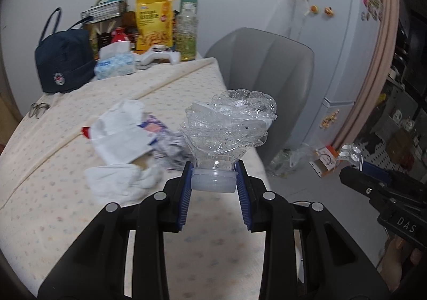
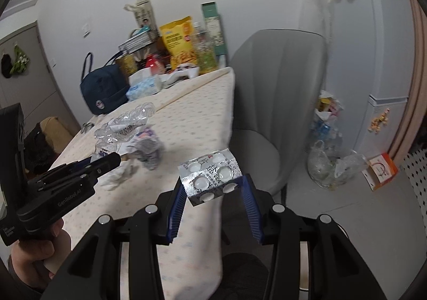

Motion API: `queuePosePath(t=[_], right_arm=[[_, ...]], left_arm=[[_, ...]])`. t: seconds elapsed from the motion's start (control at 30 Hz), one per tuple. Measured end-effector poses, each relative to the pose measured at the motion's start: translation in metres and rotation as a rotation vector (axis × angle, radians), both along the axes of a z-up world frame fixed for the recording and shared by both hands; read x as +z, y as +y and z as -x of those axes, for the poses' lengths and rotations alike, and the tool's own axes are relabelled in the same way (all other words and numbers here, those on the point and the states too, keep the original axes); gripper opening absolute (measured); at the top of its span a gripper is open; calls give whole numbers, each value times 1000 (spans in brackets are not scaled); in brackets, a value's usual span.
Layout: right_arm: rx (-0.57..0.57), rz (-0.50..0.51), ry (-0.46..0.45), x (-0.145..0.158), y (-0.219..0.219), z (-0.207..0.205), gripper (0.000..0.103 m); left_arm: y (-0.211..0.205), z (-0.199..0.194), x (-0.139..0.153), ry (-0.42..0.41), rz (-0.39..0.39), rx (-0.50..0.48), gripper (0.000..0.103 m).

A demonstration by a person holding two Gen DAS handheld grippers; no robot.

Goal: Collect trash
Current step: 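Carry both items over the floor bin and open both tools to drop them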

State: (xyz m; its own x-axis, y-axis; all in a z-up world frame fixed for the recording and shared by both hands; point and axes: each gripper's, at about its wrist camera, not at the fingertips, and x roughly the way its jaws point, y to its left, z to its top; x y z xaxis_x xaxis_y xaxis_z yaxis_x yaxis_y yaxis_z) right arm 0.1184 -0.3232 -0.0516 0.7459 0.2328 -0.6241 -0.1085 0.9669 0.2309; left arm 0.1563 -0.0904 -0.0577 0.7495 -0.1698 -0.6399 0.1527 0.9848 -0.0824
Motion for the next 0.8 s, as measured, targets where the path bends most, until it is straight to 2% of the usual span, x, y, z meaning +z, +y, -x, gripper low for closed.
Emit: queuePosePath(t=[0.33, 0.6, 0.8], right_arm=[[-167, -13, 52, -31, -88, 4, 42], [-277, -67, 130, -83, -145, -5, 42], [-330, -122, 195, -126, -182, -19, 42]], left_arm=[[-88, -26, -30, 70, -39, -119, 32], [-156, -49, -70, 166, -85, -187, 32], [-187, -65, -96, 234, -129, -208, 32]])
